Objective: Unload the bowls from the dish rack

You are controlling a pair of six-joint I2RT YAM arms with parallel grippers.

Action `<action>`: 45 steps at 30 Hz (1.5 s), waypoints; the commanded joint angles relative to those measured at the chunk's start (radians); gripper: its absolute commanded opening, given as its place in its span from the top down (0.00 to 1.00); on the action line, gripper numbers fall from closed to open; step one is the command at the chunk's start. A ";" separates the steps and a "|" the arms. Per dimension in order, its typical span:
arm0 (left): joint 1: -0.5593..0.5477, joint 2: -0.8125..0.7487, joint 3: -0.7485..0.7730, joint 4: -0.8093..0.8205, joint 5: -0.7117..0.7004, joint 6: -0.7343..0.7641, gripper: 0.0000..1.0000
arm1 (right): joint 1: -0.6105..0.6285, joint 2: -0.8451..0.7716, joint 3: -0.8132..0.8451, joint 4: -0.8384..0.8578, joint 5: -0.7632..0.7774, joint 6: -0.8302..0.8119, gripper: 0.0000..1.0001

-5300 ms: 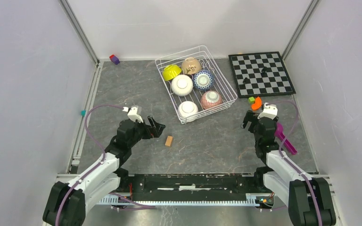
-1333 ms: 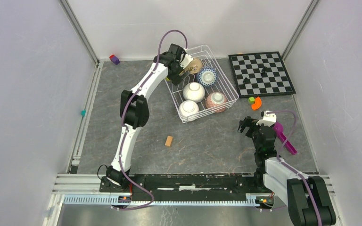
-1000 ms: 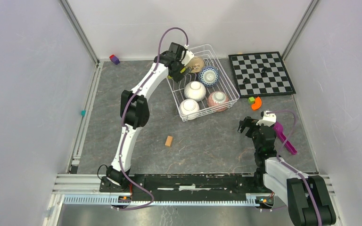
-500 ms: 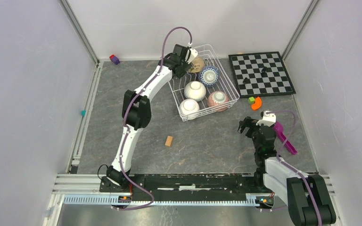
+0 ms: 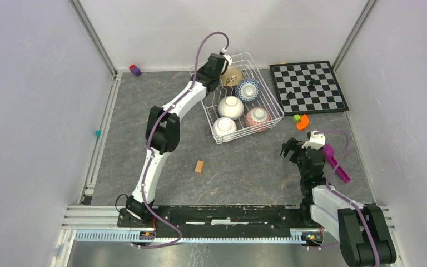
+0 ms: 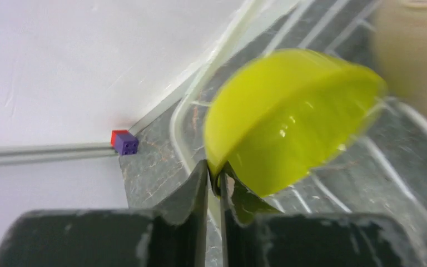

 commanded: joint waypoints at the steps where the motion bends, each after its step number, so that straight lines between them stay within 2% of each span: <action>1: 0.000 -0.007 -0.007 0.139 -0.084 0.050 0.90 | 0.001 0.008 0.000 0.032 -0.015 -0.011 0.02; 4: -0.002 0.002 -0.020 0.182 -0.126 0.094 0.98 | 0.000 0.011 0.001 0.033 -0.018 -0.011 0.02; 15: -0.027 -0.020 -0.040 0.340 -0.272 0.172 0.98 | 0.000 0.018 0.002 0.037 -0.029 -0.009 0.02; 24: -0.042 -0.168 -0.074 0.320 -0.266 0.076 0.98 | 0.000 0.015 0.002 0.035 -0.029 -0.011 0.02; 29: -0.046 -0.302 -0.164 0.246 -0.238 -0.076 0.98 | 0.000 0.013 0.002 0.035 -0.030 -0.013 0.02; 37: -0.042 -0.569 -0.382 0.087 -0.123 -0.427 0.98 | 0.000 0.007 -0.001 0.032 -0.029 -0.013 0.02; 42: -0.033 -0.728 -0.594 0.005 -0.138 -0.713 0.98 | 0.001 0.005 -0.002 0.029 -0.031 -0.006 0.02; 45: -0.023 -0.819 -0.704 -0.096 -0.129 -0.970 0.98 | 0.000 0.003 -0.004 0.029 -0.034 0.000 0.02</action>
